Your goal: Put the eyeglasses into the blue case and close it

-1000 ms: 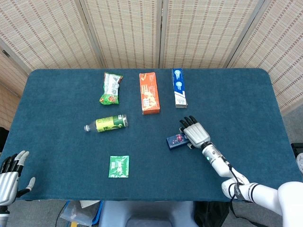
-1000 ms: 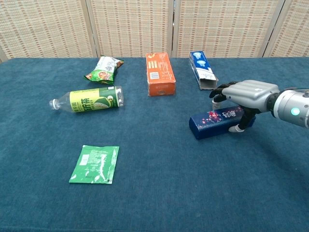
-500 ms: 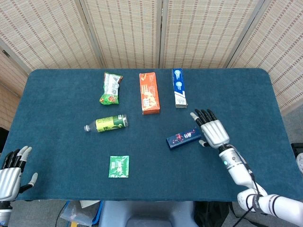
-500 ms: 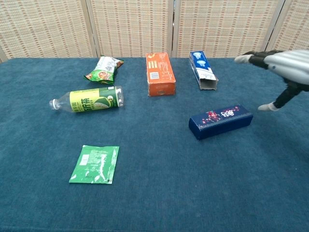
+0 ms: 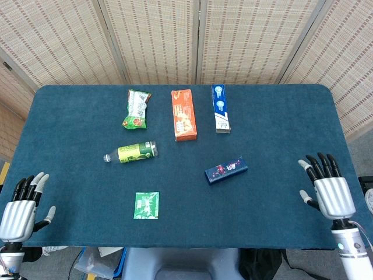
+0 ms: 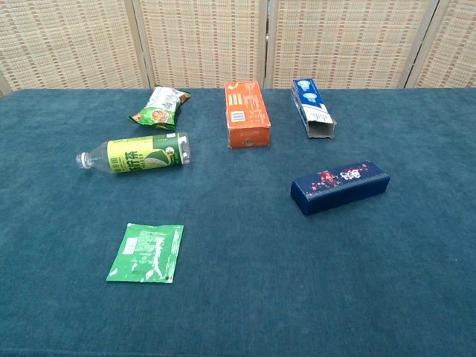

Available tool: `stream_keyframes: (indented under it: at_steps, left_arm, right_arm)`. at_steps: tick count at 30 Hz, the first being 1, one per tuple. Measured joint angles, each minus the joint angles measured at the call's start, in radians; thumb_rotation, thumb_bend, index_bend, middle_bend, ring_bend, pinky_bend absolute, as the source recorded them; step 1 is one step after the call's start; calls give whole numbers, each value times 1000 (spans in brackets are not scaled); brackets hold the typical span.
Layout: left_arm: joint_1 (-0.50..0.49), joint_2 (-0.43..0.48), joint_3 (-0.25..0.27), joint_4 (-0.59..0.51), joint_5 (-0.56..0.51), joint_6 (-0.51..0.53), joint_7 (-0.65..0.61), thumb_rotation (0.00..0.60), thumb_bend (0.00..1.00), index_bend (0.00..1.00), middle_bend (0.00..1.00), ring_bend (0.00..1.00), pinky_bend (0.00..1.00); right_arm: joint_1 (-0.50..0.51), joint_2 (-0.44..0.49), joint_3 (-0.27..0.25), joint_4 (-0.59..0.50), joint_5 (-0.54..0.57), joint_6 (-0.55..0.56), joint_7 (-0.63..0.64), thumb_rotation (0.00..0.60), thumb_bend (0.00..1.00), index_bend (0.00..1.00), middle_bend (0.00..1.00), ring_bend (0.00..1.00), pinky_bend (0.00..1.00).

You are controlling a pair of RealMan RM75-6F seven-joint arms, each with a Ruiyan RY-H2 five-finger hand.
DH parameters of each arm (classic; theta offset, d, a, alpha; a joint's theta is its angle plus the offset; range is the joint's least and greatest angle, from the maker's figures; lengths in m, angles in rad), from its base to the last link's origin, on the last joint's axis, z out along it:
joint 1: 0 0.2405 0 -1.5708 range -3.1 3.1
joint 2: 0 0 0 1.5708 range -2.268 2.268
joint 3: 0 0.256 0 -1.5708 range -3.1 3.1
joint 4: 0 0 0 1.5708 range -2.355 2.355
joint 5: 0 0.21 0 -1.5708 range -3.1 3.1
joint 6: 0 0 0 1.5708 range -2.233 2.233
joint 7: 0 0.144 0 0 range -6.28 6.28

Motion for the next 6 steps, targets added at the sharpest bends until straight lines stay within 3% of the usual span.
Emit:
stream_keyframes:
  at_steps: [6]
  left_arm:
    - [-10, -8, -14, -28, 1, 11, 33, 600, 357, 0, 0, 0, 0]
  right_arm:
    - [-91, 17, -25, 5, -38, 81, 54, 600, 249, 220, 157, 0, 0]
